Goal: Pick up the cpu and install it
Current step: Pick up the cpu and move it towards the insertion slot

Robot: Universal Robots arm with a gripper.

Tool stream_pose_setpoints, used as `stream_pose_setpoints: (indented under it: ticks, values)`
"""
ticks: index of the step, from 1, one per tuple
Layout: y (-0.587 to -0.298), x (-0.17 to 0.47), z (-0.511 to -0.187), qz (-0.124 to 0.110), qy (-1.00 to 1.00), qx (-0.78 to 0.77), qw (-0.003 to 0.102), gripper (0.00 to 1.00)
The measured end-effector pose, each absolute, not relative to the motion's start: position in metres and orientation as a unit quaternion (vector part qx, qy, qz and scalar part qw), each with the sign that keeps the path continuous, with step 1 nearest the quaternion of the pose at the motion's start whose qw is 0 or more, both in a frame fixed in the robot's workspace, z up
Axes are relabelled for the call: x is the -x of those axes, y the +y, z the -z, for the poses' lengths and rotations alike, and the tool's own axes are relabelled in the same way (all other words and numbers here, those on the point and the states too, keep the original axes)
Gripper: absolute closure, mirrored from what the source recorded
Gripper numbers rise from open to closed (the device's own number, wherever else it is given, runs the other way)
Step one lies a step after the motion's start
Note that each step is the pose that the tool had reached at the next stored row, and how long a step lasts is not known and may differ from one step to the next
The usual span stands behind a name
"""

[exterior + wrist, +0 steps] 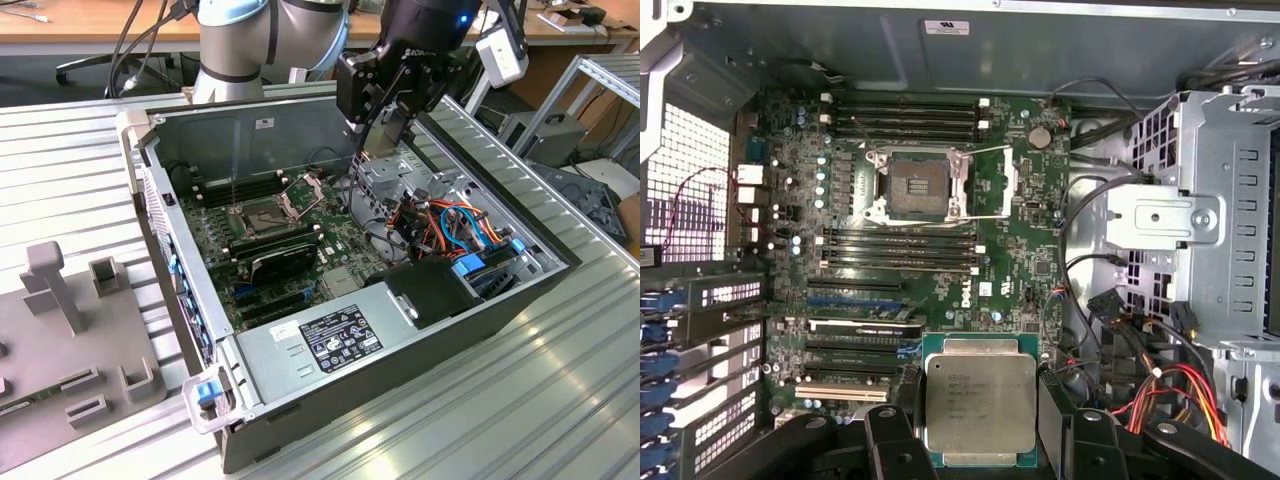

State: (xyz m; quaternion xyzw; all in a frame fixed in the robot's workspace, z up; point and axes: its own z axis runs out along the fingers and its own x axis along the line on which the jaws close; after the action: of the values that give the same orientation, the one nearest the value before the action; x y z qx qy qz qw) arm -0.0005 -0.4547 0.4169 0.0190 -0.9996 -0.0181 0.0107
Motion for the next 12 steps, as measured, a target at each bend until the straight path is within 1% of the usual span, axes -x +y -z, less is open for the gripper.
stream_pose_setpoints:
  ticks: [12]
  values:
    - [-0.4547,-0.0043,-0.4117,0.018,-1.0,-0.019,0.011,0.45]
